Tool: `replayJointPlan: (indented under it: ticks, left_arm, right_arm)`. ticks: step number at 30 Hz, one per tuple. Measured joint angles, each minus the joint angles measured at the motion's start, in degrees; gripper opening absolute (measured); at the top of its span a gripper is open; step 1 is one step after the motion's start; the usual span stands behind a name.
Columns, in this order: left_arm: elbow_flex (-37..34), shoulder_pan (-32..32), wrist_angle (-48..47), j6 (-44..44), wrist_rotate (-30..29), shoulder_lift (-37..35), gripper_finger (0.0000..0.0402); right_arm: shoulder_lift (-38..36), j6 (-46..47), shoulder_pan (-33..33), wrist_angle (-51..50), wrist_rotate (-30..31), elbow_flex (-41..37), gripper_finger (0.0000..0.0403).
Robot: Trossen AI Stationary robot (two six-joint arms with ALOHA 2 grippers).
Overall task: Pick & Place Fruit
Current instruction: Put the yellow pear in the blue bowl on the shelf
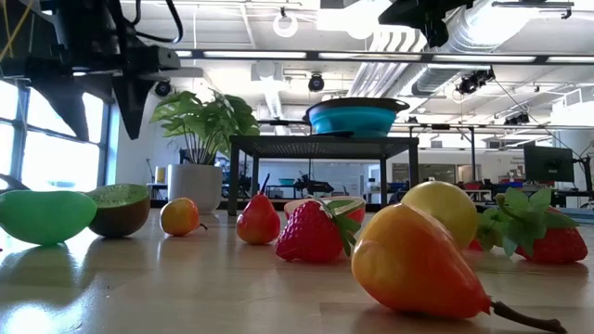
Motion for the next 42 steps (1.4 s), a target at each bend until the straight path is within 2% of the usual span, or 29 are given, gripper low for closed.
replayJointPlan:
  ticks: [5,12,18,24,31,42]
  left_arm:
    - [-0.2,0.0,0.7,-0.3,0.3,1.4,0.0303]
    - [-9.2,0.0,15.4,-1.7,1.9,0.4,0.0303]
    - [-13.5,0.0,15.6,-6.6,3.5,0.5,0.0303]
    - [-13.6,0.0,15.5,-6.8,0.6,0.4,0.0303]
    - [-13.6,0.0,11.6,-10.9,-1.6,0.5,0.0303]
    - [-13.6,0.0,14.7,-14.3,-3.4,3.0,0.0303]
  right_arm:
    - [0.0,0.0,0.0,0.0,0.0,0.0,0.0009]
    - [0.0,0.0,0.0,0.0,0.0,0.0,0.0009]
    - [0.0,0.0,0.0,0.0,0.1,0.0,0.0009]
    - [0.0,0.0,0.0,0.0,0.2,0.0,0.0009]
    - [0.0,0.0,0.0,0.0,0.2,0.0,0.0009]
    - [0.0,0.0,0.0,0.0,0.2,0.0,0.0009]
